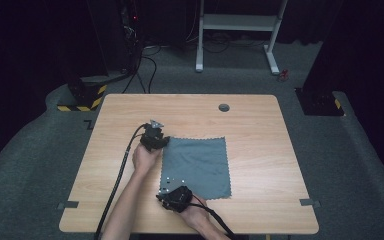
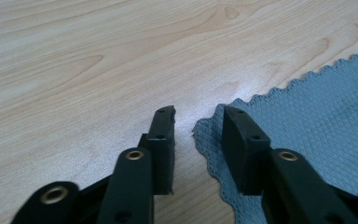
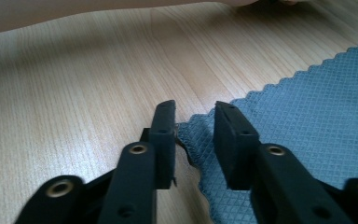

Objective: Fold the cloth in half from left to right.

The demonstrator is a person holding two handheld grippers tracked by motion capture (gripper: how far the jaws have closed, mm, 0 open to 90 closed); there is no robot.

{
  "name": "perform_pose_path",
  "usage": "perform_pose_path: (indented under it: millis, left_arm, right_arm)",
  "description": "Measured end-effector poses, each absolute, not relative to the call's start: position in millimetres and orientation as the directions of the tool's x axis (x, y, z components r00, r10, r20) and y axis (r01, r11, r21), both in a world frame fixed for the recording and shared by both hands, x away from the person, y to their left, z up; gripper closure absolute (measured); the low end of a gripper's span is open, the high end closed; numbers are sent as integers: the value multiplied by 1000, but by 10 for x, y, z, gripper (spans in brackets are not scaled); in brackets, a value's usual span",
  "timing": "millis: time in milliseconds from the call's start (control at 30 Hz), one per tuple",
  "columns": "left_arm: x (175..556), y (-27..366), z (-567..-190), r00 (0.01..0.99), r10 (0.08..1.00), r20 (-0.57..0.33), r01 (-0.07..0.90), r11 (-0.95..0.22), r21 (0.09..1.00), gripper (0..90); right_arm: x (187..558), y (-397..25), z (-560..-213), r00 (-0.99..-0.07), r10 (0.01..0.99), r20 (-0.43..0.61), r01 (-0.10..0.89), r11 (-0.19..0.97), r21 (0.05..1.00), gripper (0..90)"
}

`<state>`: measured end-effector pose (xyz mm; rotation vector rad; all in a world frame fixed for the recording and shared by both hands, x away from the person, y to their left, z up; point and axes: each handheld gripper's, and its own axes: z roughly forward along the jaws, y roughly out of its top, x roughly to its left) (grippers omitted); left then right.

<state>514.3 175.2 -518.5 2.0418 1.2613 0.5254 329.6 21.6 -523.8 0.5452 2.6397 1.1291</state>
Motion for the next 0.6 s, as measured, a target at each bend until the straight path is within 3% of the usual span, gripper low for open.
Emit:
perform_pose_path:
  millis: [200, 300, 600]
  left_arm:
    - [5151, 1725, -5191, 457, 889, -25, 620, -298, 726, 812]
    - [5154, 1720, -5195, 458, 888, -37, 623, -290, 727, 882]
    - [5172, 1830, -5125, 444, 889, -116, 646, -227, 729, 900]
  right_arm:
    - [3269, 246, -5223, -906, 410, -106, 217, 665, 715, 878]
    - [3280, 242, -5224, -904, 416, -103, 223, 661, 716, 890]
    - [3263, 218, -5183, -900, 426, -95, 228, 644, 730, 899]
